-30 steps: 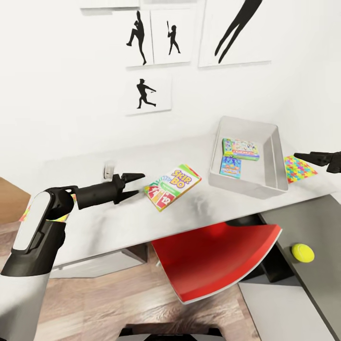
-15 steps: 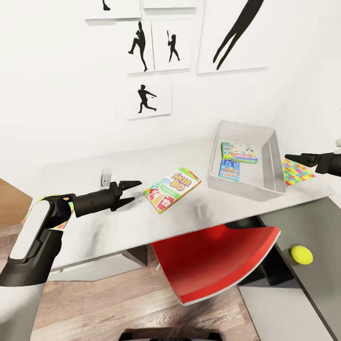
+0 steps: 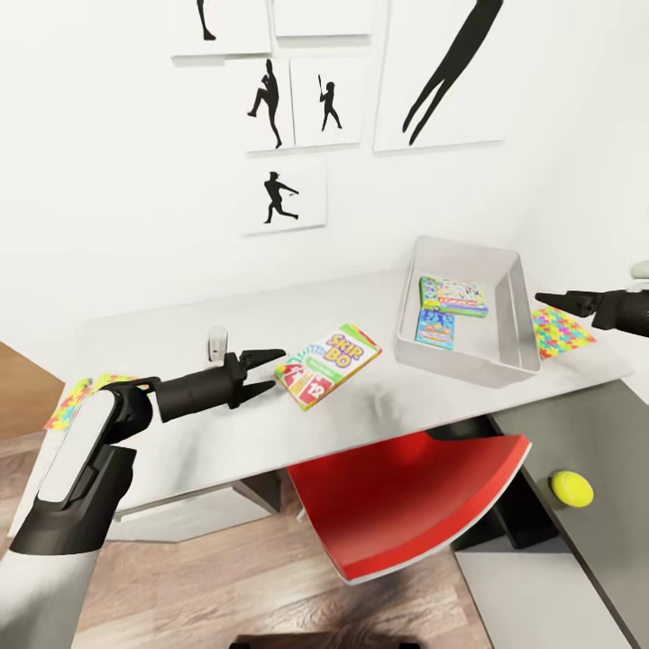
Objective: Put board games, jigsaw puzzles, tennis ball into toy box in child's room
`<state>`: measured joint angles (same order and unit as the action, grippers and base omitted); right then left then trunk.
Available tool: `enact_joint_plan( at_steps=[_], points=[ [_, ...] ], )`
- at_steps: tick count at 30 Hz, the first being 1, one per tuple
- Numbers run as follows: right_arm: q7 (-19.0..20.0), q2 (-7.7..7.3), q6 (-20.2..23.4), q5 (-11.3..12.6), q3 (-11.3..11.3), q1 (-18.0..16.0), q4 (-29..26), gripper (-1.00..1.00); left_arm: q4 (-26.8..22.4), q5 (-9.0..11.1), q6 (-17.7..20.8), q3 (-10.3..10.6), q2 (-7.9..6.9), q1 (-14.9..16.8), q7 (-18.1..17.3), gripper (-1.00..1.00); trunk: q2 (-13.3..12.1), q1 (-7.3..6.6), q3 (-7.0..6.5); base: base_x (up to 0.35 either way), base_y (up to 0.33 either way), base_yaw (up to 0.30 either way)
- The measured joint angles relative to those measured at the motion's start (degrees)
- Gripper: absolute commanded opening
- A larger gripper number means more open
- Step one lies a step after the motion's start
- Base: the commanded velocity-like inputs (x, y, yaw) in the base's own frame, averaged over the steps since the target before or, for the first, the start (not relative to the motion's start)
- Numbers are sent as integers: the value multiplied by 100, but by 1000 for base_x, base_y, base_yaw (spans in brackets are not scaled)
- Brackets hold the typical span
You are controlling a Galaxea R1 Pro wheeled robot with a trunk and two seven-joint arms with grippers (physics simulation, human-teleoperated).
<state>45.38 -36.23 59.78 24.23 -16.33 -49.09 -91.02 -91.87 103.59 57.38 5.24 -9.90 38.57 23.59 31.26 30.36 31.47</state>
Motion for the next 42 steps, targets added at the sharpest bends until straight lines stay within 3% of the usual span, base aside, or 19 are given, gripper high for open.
enact_joint_plan(
  at_steps=[8, 13, 21, 30, 42],
  points=[
    [-18, 149, 0, -4, 112, -12, -38, 100, 3, -98, -31, 258, 56, -175, -156, 100, 0, 0, -72, 0, 0, 0],
    [-41, 244, 0, -8, 169, -23, -88, 100, 6, -514, -97, 348, 84, -327, -246, 100, 0, 0, -116, 0, 0, 0],
    [-83, 303, 0, -11, 216, -27, -114, 100, 30, -851, -160, 275, 101, -403, -399, 100, 0, 0, -188, 0, 0, 0],
    [-100, 488, -1, -12, 324, 19, -123, 100, 51, -993, -181, 231, 99, -444, -510, 100, 0, 0, -269, 0, 0, 0],
    [-199, 577, -1, -20, 406, 1, -126, 100, 71, -1044, -185, 223, 94, -457, -544, 100, 0, 0, -376, 0, 0, 0]
  ],
)
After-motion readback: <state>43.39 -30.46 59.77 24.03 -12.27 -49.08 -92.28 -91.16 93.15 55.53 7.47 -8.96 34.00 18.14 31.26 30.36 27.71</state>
